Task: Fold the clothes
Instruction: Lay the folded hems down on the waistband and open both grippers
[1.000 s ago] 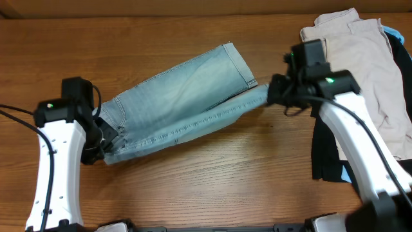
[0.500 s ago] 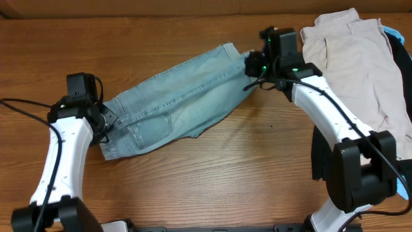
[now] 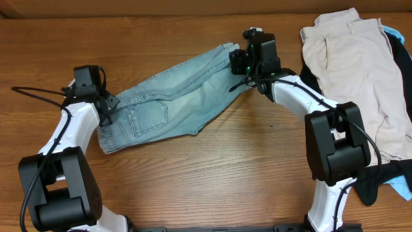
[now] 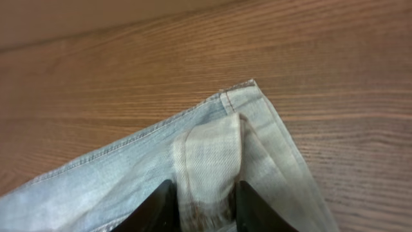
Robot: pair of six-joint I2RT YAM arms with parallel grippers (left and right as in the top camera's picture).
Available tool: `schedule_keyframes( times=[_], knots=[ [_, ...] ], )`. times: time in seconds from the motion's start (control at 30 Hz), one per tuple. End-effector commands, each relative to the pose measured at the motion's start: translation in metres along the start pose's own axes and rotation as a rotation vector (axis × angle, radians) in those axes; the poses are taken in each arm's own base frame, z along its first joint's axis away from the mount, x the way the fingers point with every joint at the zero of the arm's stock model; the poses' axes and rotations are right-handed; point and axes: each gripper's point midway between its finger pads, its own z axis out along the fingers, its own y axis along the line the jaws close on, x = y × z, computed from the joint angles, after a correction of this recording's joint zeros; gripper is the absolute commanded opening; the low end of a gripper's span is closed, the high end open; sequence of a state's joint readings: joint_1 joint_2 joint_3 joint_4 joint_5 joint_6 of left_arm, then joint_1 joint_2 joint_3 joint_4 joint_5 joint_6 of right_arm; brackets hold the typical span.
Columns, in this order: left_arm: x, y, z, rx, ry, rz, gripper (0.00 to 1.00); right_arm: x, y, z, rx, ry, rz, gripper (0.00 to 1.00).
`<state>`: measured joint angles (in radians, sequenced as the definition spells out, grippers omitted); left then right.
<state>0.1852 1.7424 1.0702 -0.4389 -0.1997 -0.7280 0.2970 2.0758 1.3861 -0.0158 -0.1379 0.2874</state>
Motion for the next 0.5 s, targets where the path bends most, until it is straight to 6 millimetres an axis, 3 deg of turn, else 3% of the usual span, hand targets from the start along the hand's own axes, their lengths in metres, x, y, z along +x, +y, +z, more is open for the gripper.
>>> schedule_keyframes(
  times=[0.0, 0.07, 0.17, 0.33, 0.47],
  knots=[
    [-0.036, -0.019, -0.014, 0.045, -0.094, 0.052, 0.69, -0.011, 0.007, -0.001, -0.003, -0.027, -0.009, 0.41],
    [-0.046, -0.027, -0.022, 0.061, -0.113, 0.065, 0.98, -0.008, 0.006, -0.001, 0.001, -0.017, -0.007, 0.61],
    [-0.049, -0.027, -0.031, 0.044, -0.089, 0.071, 1.00, -0.005, 0.004, -0.001, 0.006, -0.002, -0.005, 0.99],
    [-0.039, -0.018, -0.045, 0.002, 0.020, 0.119, 1.00, -0.003, -0.005, -0.014, 0.039, 0.045, 0.015, 1.00],
    [-0.029, -0.006, -0.060, -0.041, 0.112, 0.168, 0.99, 0.004, -0.031, -0.031, 0.107, 0.142, 0.034, 1.00]
  ],
)
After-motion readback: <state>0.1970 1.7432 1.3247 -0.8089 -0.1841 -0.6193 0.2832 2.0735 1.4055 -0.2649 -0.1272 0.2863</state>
